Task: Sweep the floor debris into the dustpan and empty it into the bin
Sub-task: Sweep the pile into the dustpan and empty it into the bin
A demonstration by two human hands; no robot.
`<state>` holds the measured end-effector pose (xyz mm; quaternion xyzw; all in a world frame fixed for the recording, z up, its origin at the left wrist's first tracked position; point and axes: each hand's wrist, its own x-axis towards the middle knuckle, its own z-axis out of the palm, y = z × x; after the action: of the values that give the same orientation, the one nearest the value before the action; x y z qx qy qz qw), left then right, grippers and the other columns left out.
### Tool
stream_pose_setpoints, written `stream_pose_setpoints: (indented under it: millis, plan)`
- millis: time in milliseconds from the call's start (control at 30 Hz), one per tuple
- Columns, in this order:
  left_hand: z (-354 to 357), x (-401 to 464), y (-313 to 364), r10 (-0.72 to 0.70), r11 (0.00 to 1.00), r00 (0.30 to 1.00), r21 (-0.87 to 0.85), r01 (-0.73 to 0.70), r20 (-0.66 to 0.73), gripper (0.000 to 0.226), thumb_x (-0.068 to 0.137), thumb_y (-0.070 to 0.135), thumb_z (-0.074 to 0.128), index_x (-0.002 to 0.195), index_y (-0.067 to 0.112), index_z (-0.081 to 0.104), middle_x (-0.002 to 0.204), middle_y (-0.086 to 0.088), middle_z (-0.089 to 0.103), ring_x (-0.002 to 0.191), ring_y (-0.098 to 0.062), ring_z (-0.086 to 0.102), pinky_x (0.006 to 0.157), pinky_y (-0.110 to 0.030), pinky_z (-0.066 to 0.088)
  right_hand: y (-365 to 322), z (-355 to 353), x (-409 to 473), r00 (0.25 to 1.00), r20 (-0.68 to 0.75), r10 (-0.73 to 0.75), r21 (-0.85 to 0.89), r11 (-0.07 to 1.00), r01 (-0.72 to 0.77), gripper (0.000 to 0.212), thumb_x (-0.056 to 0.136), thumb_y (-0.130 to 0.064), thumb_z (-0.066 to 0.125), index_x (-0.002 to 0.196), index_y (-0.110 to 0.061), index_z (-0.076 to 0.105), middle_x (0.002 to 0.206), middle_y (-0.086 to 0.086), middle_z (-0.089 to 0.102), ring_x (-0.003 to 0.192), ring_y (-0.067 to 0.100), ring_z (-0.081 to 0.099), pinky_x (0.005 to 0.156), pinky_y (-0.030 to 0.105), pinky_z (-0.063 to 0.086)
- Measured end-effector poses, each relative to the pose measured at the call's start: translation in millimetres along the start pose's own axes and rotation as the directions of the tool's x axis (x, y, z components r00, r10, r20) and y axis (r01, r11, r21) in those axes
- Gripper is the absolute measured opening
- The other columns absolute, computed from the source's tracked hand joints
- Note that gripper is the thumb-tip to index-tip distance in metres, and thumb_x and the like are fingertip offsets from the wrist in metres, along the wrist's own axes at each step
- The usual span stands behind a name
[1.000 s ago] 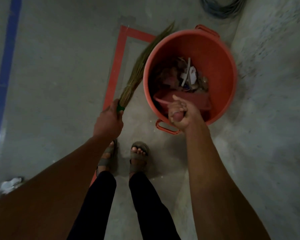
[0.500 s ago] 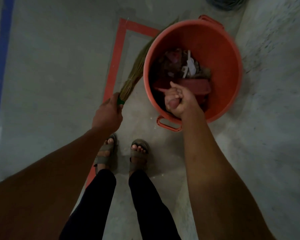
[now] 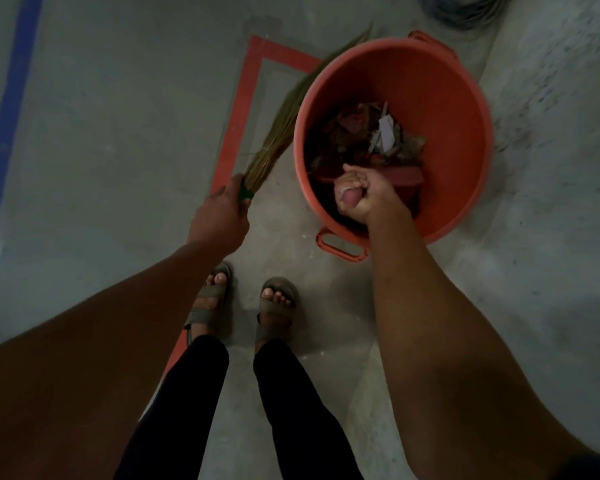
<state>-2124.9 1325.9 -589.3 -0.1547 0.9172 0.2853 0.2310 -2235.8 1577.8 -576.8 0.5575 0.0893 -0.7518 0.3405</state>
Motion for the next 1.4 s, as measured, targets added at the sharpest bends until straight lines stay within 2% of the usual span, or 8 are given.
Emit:
stream_pose_setpoints:
  millis: [100,300,533,733,933,1067,1200,1400]
  plan:
    - [-5,-17,6,-0.030,0.999,0.999,-0.040,0.029,-0.033,0.048,0.105,0.027,0.048,0.152,0.025,0.036,0.124,-0.018,0.062,0.099,-0.040,0.062,0.079,-0.051,0.055,13,6,-27,0.999,0.029,-0.018,0.024,1.000,0.018,0.053,0.105,-0.014,0.048,0.055,-0.021,0.035,0.039,-0.005,0.032,0.027,0.011,0.035,0.028,0.021,0.032]
    - [-23,-50,4,-0.127,0.991,0.990,-0.053,0.124,-0.057,0.053,0.106,0.029,0.045,0.156,0.024,0.030,0.128,-0.018,0.059,0.102,-0.040,0.061,0.080,-0.051,0.055,62,0,-97,0.995,0.063,-0.075,-0.196,0.977,0.086,0.050,0.103,-0.018,0.048,0.053,-0.015,0.043,0.039,-0.010,0.033,0.027,0.005,0.032,0.031,0.017,0.031]
    - [-28,-80,-23,-0.217,0.970,0.975,-0.120,0.209,-0.052,0.060,0.106,0.027,0.044,0.161,0.031,0.022,0.128,-0.016,0.057,0.106,-0.038,0.060,0.088,-0.051,0.055,124,17,-131,0.935,0.297,-0.192,-0.288,0.916,0.279,0.040,0.102,-0.021,0.043,0.062,-0.020,0.044,0.041,-0.012,0.035,0.027,0.005,0.031,0.030,0.017,0.030]
    - [-25,-130,-69,-0.170,0.966,0.982,-0.208,0.151,-0.078,0.062,0.105,0.023,0.046,0.163,0.031,0.024,0.126,-0.018,0.056,0.108,-0.038,0.058,0.088,-0.044,0.048,206,27,-115,0.921,0.352,-0.166,-0.491,0.805,0.333,0.030,0.098,-0.020,0.047,0.069,-0.023,0.038,0.041,-0.012,0.029,0.027,0.006,0.026,0.029,0.017,0.024]
    - [6,-178,-127,-0.182,0.971,0.973,-0.127,0.201,0.145,0.057,0.105,0.030,0.046,0.159,0.040,0.030,0.125,-0.020,0.064,0.105,-0.038,0.063,0.089,-0.043,0.056,283,-7,-72,0.950,0.297,-0.100,-0.543,0.800,0.254,0.031,0.101,-0.019,0.043,0.070,-0.023,0.037,0.041,-0.012,0.030,0.027,0.005,0.027,0.029,0.017,0.026]
    - [32,-224,-180,-0.391,0.880,0.892,-0.192,0.435,0.228,0.040,0.099,0.020,0.049,0.139,0.021,0.057,0.110,-0.017,0.065,0.083,-0.031,0.069,0.063,-0.032,0.056,336,-47,-45,0.967,0.247,-0.057,-0.606,0.770,0.200,0.025,0.089,-0.016,0.051,0.069,-0.023,0.037,0.041,-0.012,0.030,0.027,0.005,0.027,0.029,0.017,0.026]
    - [53,-293,-244,-0.605,0.727,0.782,-0.295,0.620,0.151,0.047,0.097,0.023,0.050,0.143,0.018,0.048,0.119,-0.021,0.060,0.108,-0.042,0.064,0.091,-0.045,0.054,399,-92,-22,0.983,0.184,-0.014,-0.692,0.708,0.140,0.024,0.084,-0.015,0.055,0.070,-0.023,0.037,0.041,-0.012,0.030,0.027,0.005,0.027,0.029,0.018,0.026]
    - [54,-399,-330,-0.828,0.480,0.552,-0.387,0.787,0.096,0.052,0.097,0.016,0.049,0.146,0.017,0.034,0.125,-0.021,0.048,0.115,-0.047,0.056,0.096,-0.052,0.047,509,-143,-7,0.990,0.044,0.134,-0.803,0.595,-0.045,0.034,0.100,-0.016,0.042,0.067,-0.022,0.037,0.040,-0.012,0.028,0.026,0.004,0.025,0.028,0.017,0.024]
